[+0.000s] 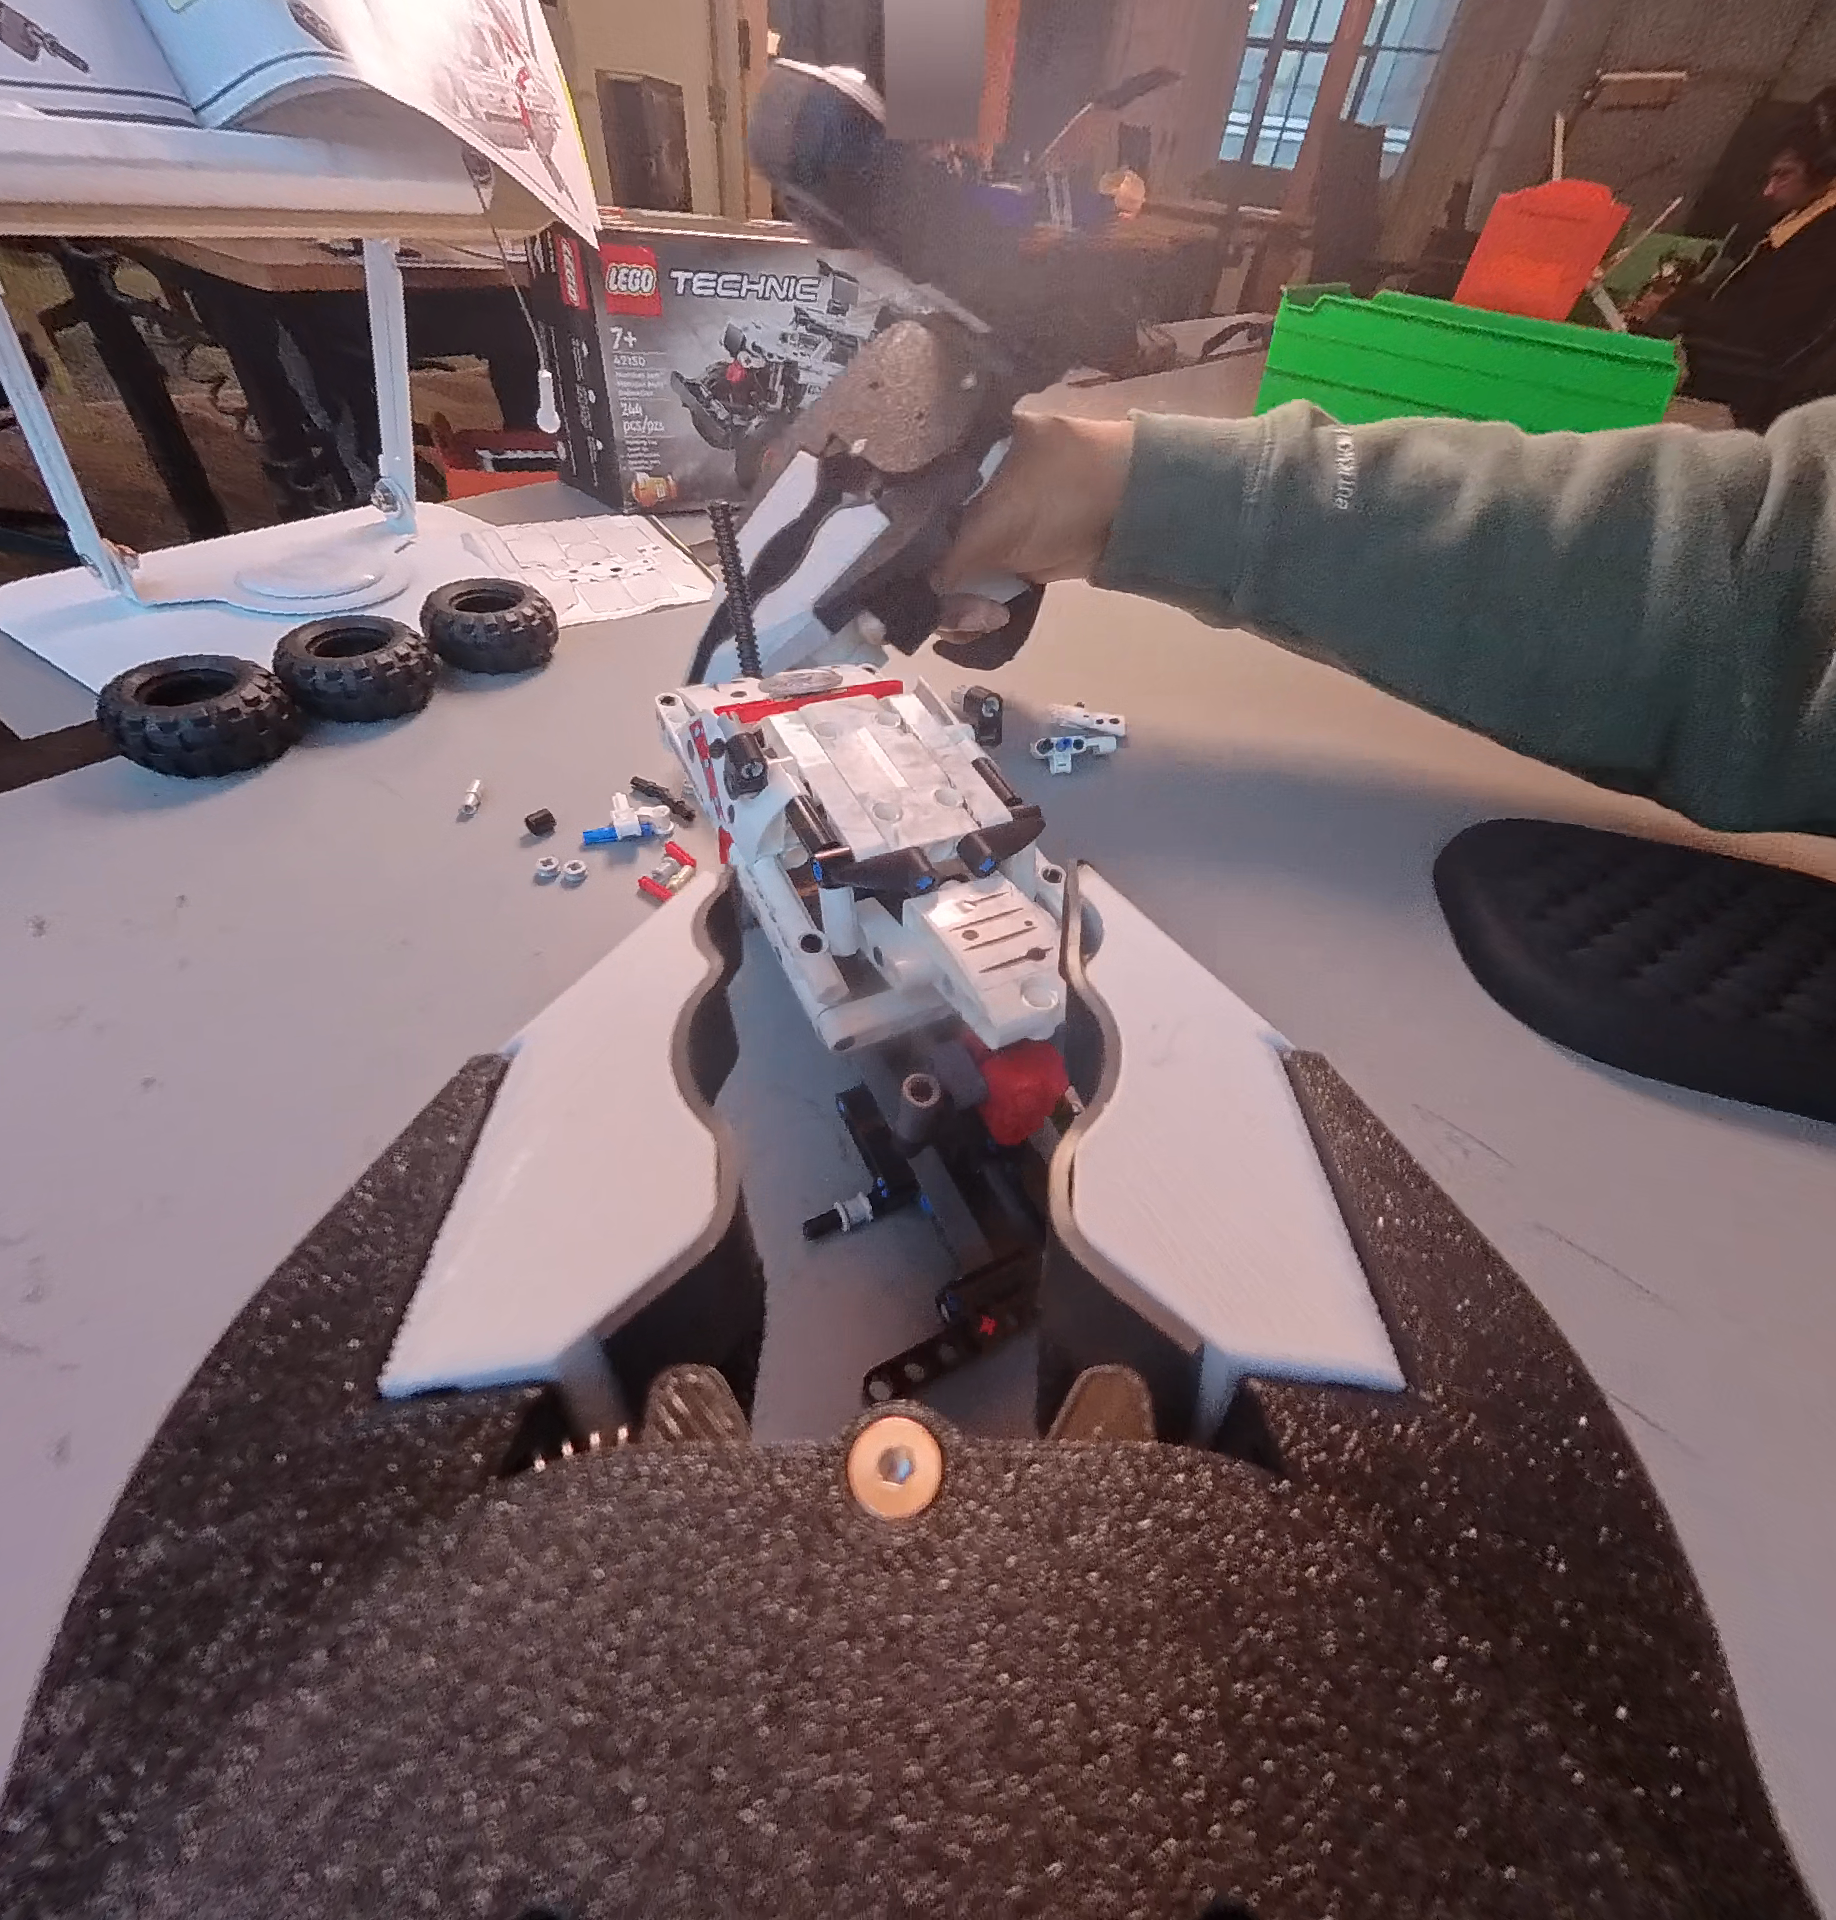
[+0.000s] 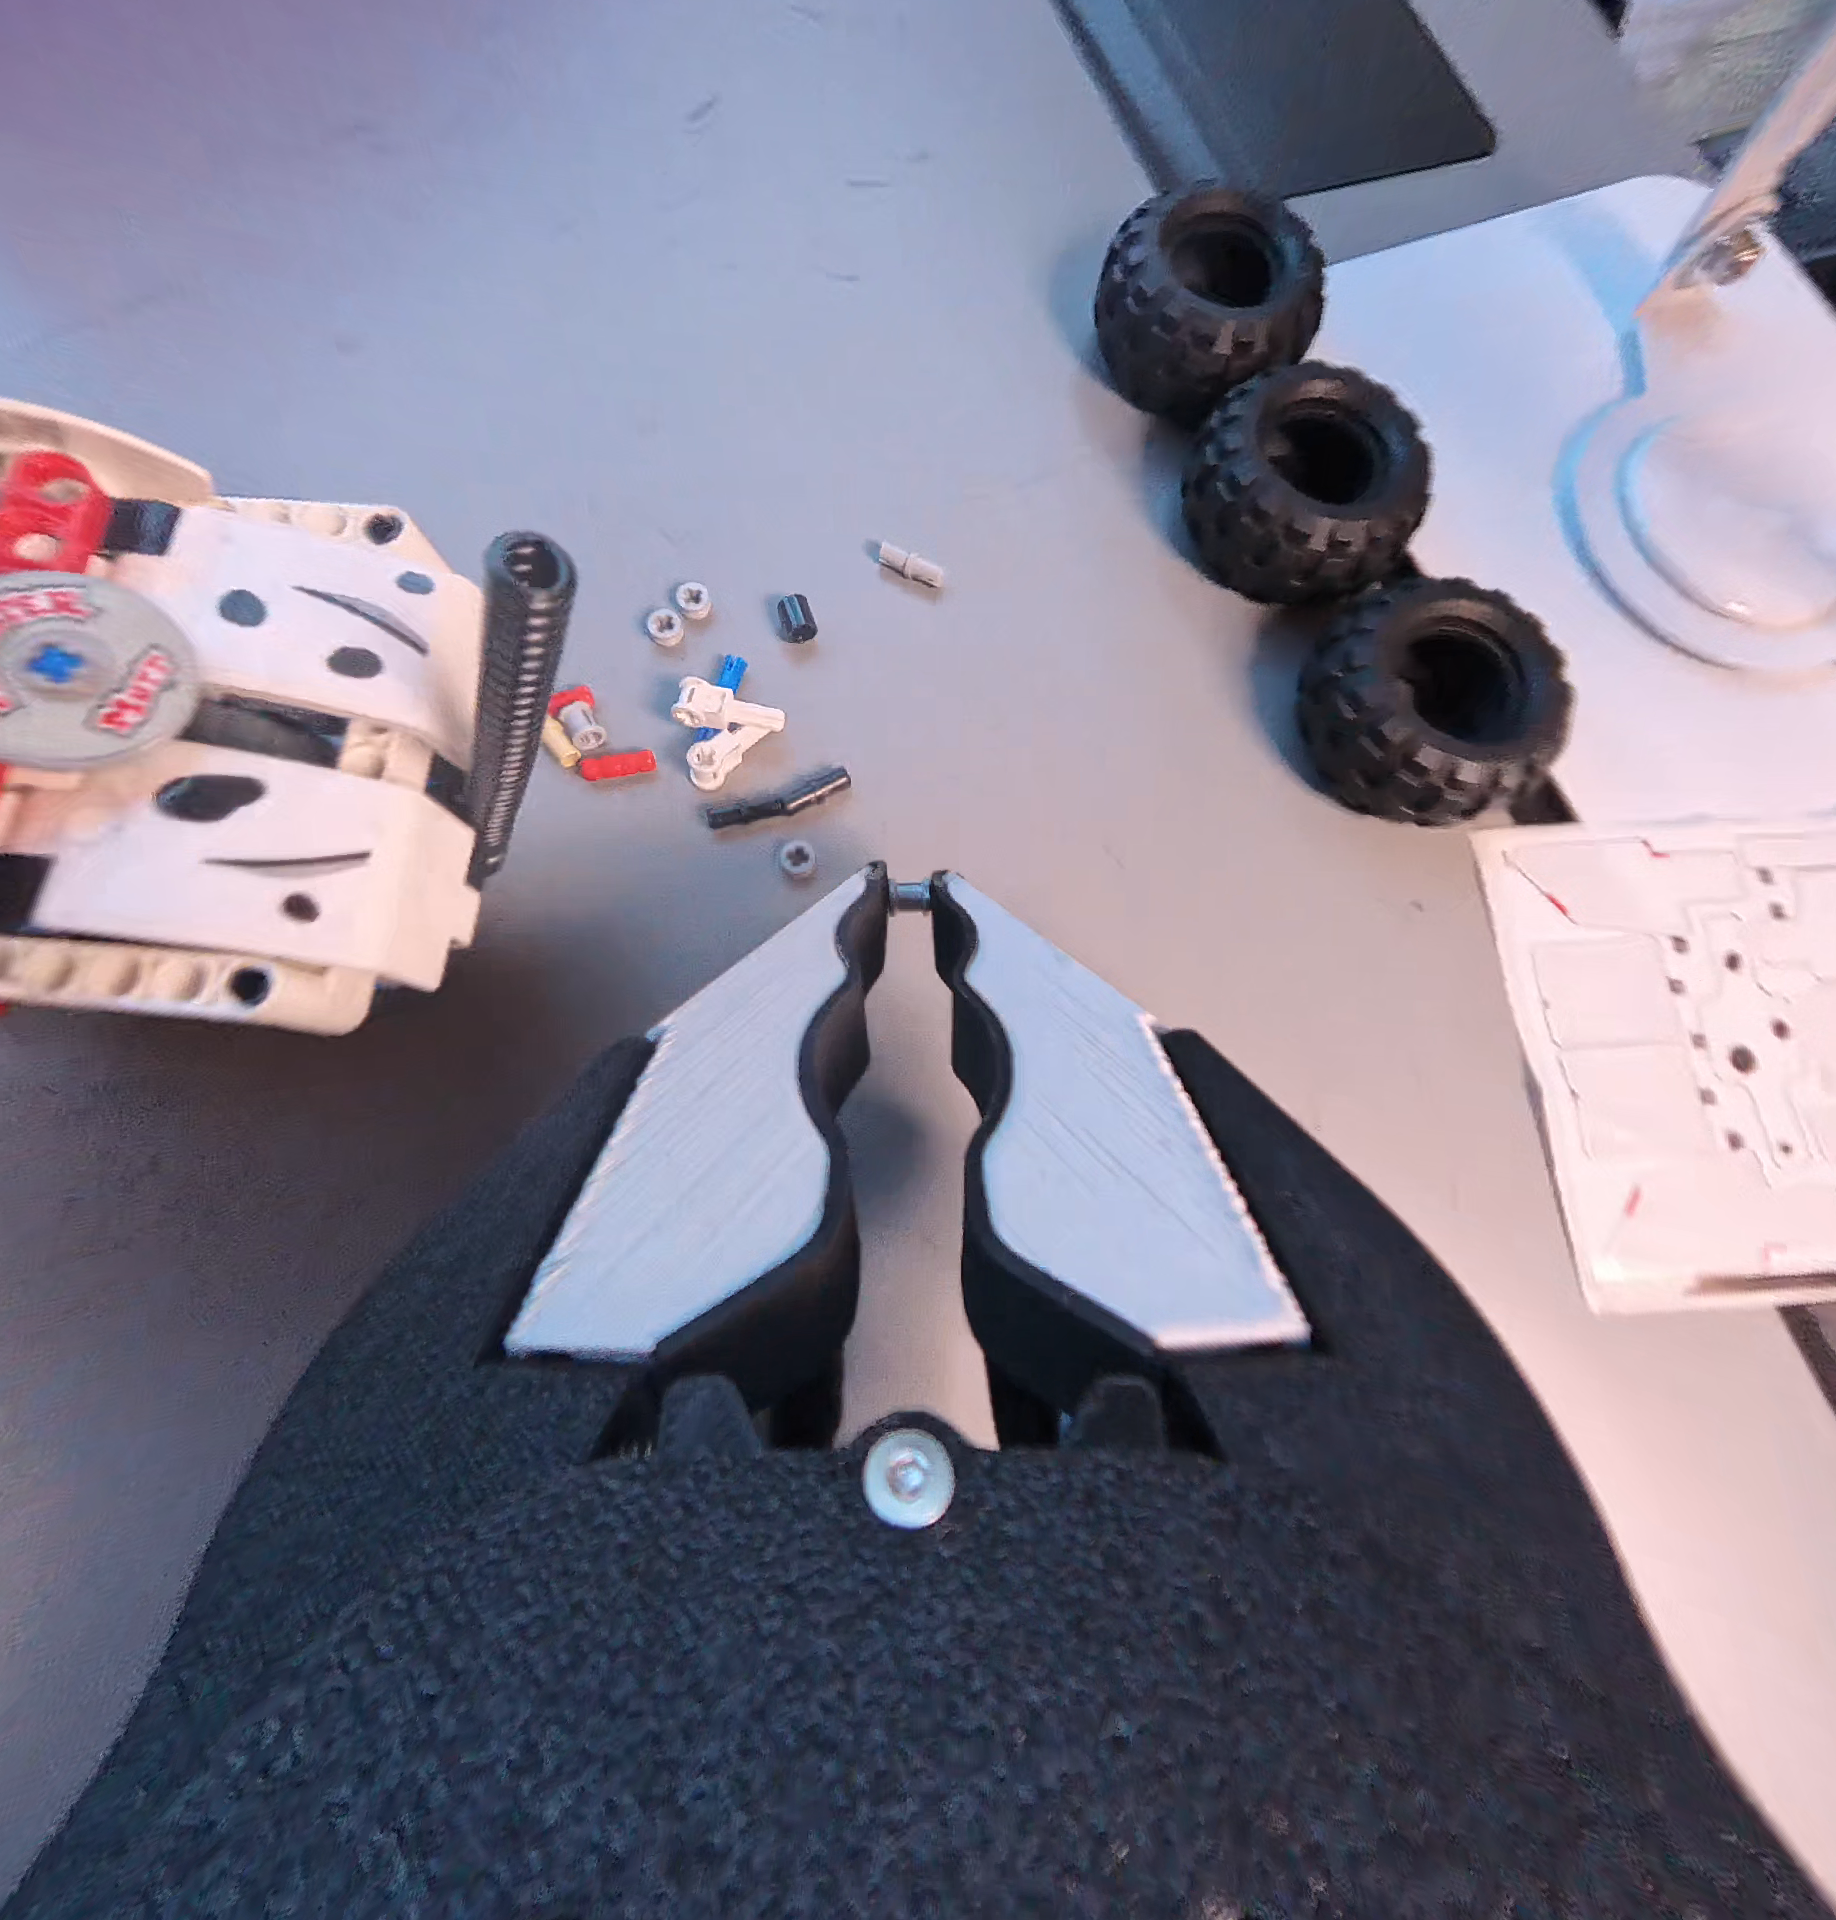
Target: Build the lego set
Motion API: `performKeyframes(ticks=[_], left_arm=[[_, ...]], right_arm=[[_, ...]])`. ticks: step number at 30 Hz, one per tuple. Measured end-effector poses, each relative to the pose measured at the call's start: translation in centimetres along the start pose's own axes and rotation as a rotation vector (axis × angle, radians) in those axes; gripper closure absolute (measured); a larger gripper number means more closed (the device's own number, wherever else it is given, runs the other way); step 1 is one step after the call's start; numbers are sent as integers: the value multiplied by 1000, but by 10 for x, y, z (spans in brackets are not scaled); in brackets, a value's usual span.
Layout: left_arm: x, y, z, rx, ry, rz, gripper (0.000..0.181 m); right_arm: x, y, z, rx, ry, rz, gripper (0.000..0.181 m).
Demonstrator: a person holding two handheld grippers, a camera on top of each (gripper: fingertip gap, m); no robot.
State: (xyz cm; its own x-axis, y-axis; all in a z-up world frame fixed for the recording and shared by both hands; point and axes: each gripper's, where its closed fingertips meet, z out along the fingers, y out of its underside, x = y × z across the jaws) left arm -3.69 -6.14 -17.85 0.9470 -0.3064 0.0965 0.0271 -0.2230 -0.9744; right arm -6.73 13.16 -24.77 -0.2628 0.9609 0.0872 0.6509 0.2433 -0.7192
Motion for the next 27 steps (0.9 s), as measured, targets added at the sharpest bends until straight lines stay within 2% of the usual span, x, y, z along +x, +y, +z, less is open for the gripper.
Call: performKeyframes(ticks=[2, 5, 8, 11, 13, 15, 18, 20, 22, 24, 27], left_arm=[[-1, 2, 0, -6, -16, 23, 120], [-1, 1, 1, -6, -13, 31, 116], [4, -1, 2, 4, 5, 36, 114], [9, -3, 2, 11, 19, 51, 113], [11, -5, 1, 16, 16, 73, 111], [14, -7, 0, 21, 13, 96, 111], [17, -11, 0, 30, 14, 125, 110], [20, -12, 1, 35, 17, 141, 111], [24, -10, 2, 35, 30, 154, 115], [34, -13, 2, 60, 75, 156, 123], [54, -24, 5, 99, 184, 95, 135]], right_arm=[[0, 4, 16, -49, -2, -47, 175], [-2, 6, 13, -63, 1, -87, 163], [2, 1, -16, 18, 15, -54, 150], [-5, 5, -60, 93, 10, -25, 147], [-20, 24, -88, 60, -16, -19, 151], [-44, 55, -104, -45, -87, -13, 151], [-69, 95, -104, -196, -96, -50, 152], [-72, 111, -96, -264, -45, -84, 155], [-75, 98, -92, -182, -34, -76, 175], [-86, 76, -96, -61, -48, -109, 175], [-130, 8, -121, 328, -210, -99, 175]])
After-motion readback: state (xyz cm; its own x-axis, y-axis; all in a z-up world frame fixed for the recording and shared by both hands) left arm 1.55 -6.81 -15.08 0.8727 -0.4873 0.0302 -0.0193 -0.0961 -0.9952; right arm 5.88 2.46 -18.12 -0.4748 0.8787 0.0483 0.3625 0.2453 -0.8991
